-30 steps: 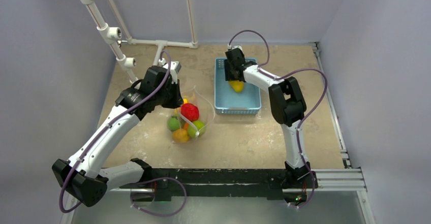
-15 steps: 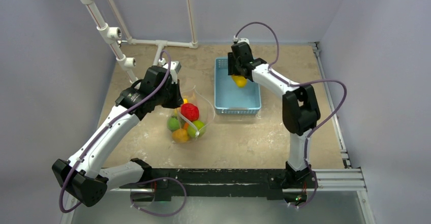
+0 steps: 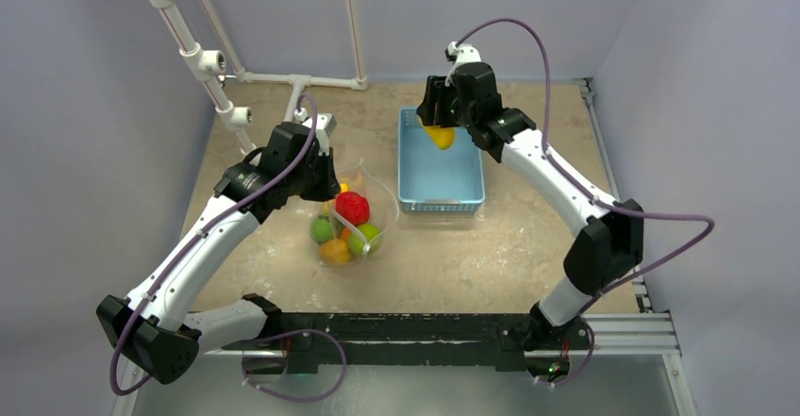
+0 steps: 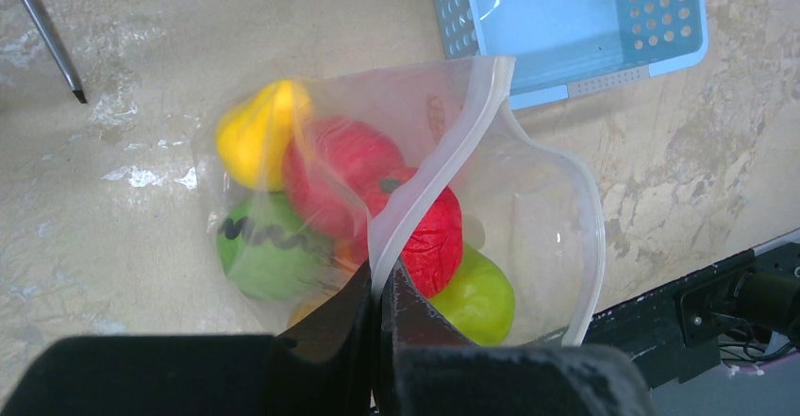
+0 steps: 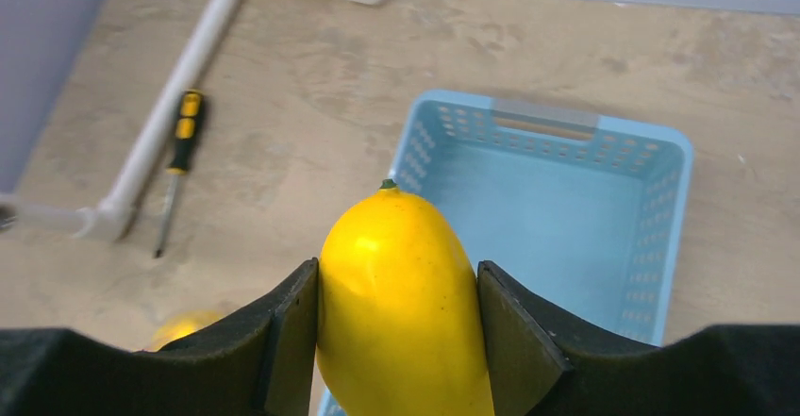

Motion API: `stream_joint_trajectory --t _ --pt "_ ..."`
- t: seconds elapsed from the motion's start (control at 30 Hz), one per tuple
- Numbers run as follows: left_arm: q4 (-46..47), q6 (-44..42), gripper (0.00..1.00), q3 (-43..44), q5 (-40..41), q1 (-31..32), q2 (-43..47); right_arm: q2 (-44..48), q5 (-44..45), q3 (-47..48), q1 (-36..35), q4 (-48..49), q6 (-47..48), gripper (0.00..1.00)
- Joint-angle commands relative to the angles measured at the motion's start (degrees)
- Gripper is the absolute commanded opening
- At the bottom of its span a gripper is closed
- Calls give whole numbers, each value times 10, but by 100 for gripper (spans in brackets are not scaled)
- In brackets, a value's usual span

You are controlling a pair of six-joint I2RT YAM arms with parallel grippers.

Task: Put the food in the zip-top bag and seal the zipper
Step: Pick up the fake fruit from the bin, then place the fake fruit in the zipper food storage bag.

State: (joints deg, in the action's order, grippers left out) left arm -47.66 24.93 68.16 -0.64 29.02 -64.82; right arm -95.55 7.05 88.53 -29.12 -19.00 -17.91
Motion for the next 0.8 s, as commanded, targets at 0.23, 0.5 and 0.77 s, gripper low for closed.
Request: stream_joint_trajectory --t 0.23,0.5,0.77 --pt "16 7 0 9 0 2 9 119 -124 -45 -108 47 -20 30" --pt "18 10 0 7 -2 2 10 169 -202 -115 -172 108 -39 31" --pt "17 11 0 7 -5 2 12 168 -204 -165 -212 129 -53 31"
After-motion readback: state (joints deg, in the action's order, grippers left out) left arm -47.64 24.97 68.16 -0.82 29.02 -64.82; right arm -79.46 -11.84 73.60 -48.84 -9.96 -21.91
